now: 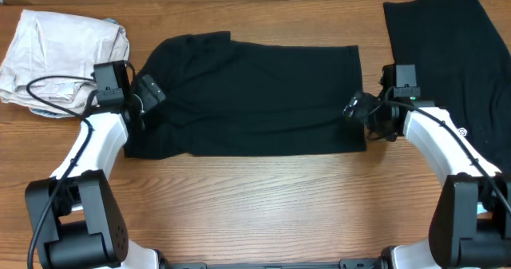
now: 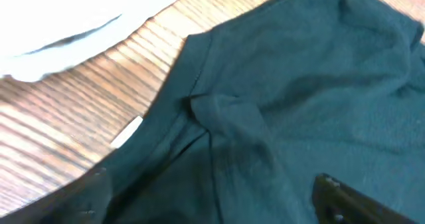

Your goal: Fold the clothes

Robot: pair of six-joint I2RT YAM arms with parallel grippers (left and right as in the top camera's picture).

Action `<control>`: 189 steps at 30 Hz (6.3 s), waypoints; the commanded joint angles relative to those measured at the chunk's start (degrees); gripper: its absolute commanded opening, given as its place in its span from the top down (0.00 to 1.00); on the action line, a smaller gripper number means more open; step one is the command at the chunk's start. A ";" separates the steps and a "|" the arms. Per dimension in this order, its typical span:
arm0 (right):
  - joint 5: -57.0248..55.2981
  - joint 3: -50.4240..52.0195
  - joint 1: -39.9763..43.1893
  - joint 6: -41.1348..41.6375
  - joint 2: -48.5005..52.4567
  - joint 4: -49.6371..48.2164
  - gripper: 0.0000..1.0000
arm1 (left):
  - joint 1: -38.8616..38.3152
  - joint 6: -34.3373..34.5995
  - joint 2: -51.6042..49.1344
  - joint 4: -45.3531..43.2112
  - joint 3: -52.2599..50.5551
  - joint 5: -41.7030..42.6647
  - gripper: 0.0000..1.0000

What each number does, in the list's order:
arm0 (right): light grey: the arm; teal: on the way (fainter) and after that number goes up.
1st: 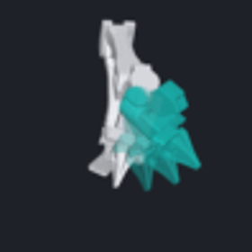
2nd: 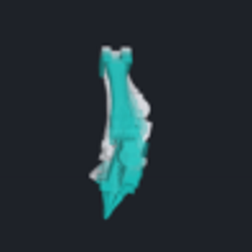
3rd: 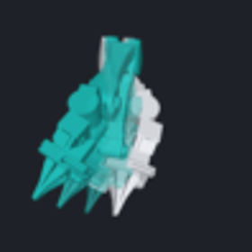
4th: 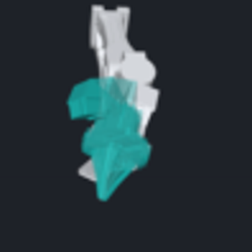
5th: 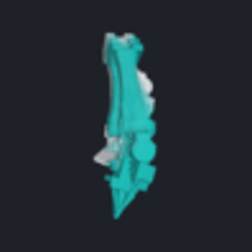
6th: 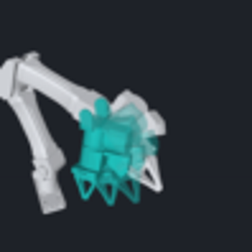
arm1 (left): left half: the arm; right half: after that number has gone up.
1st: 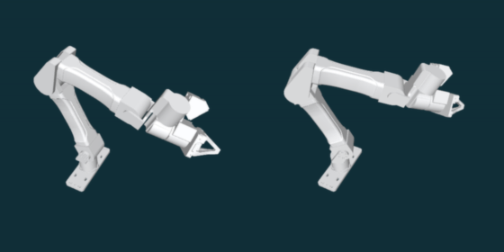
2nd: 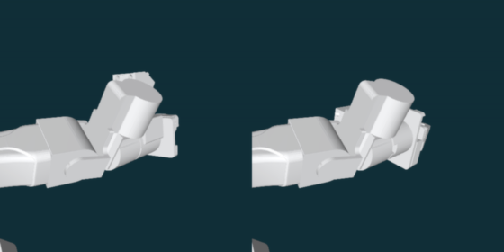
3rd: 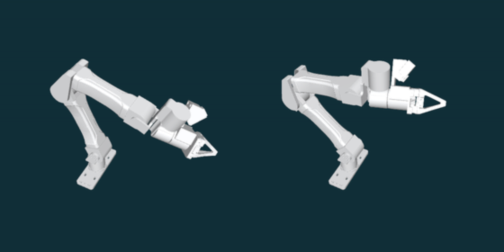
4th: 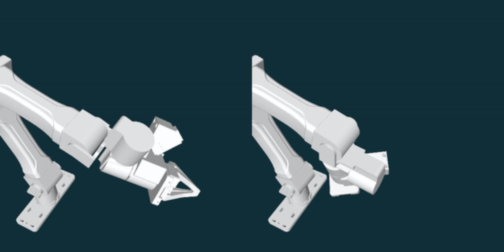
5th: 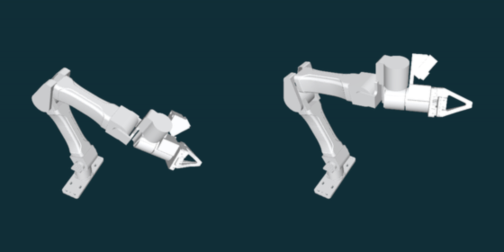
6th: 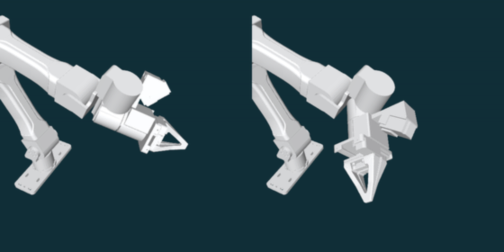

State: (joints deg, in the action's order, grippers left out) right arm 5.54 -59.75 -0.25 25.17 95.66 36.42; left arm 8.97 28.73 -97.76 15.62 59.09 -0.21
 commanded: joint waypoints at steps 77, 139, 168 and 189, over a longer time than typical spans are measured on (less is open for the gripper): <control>3.74 5.95 5.81 5.88 2.27 27.89 0.96 | 0.55 -0.48 -6.60 55.65 6.25 -2.38 0.96; 8.00 -20.85 4.70 -11.93 -10.67 37.42 0.31 | -13.14 -33.73 -30.18 6.27 36.76 1.31 0.37; 6.97 -20.85 4.70 -12.15 -10.67 37.66 0.31 | -13.29 -30.51 -24.98 18.71 44.22 4.22 0.96; 6.99 -20.85 4.70 -13.68 -10.67 37.62 0.31 | -15.89 -20.57 -22.29 58.38 39.91 9.73 0.83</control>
State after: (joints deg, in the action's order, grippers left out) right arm 13.04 -79.20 4.73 12.01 85.34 74.39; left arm -6.31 6.74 -118.89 72.71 101.06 8.47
